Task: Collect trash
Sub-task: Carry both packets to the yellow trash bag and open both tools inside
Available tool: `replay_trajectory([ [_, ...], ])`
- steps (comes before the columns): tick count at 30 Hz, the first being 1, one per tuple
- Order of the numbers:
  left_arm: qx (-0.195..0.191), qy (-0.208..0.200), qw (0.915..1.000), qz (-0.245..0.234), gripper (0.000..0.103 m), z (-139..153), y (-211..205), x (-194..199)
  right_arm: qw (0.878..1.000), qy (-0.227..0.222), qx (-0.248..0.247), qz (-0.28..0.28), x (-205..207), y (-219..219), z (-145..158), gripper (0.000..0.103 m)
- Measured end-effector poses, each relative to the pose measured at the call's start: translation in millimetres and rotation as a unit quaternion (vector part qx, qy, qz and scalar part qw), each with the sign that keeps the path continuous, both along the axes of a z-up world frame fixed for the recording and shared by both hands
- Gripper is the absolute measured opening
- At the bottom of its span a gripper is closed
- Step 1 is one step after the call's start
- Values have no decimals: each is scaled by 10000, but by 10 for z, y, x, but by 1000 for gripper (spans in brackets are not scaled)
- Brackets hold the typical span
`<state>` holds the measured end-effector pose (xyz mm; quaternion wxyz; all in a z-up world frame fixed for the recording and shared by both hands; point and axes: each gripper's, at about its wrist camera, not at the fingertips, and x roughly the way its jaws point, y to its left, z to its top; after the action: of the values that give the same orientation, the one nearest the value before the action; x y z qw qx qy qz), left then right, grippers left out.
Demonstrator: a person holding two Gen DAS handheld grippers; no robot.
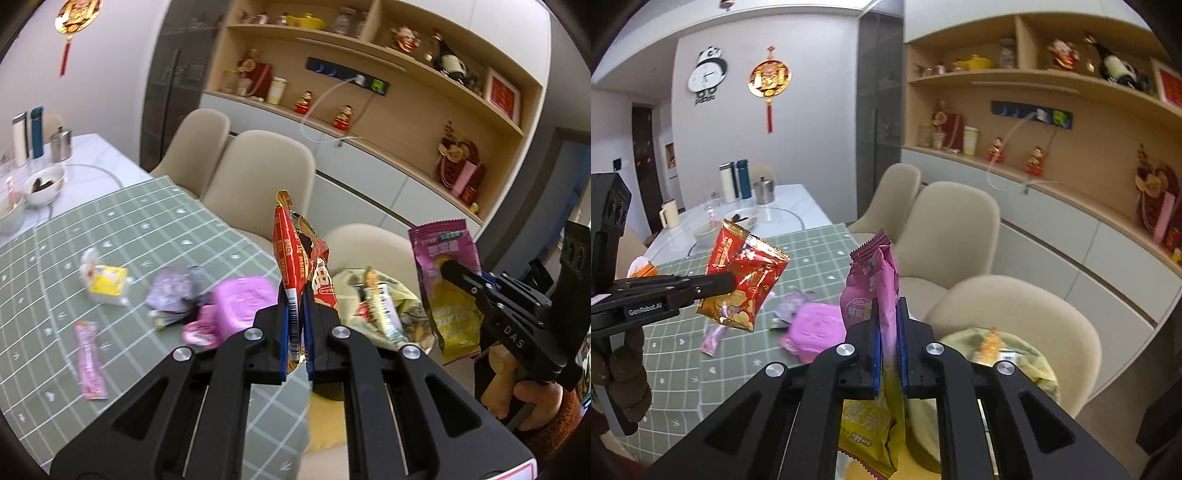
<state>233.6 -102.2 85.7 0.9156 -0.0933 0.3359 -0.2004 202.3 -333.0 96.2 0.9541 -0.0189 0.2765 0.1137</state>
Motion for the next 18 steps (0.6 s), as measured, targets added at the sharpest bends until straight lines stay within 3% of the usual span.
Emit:
replay_trajectory([
  [11, 202, -66, 9981, -575, 6, -142, -1063, 101, 9985, -21, 169, -517, 99, -1119, -260, 9],
  [18, -76, 654, 9920, -1080, 6, -549, -1666, 429, 9955, 228, 404, -829, 220, -1693, -455, 9],
])
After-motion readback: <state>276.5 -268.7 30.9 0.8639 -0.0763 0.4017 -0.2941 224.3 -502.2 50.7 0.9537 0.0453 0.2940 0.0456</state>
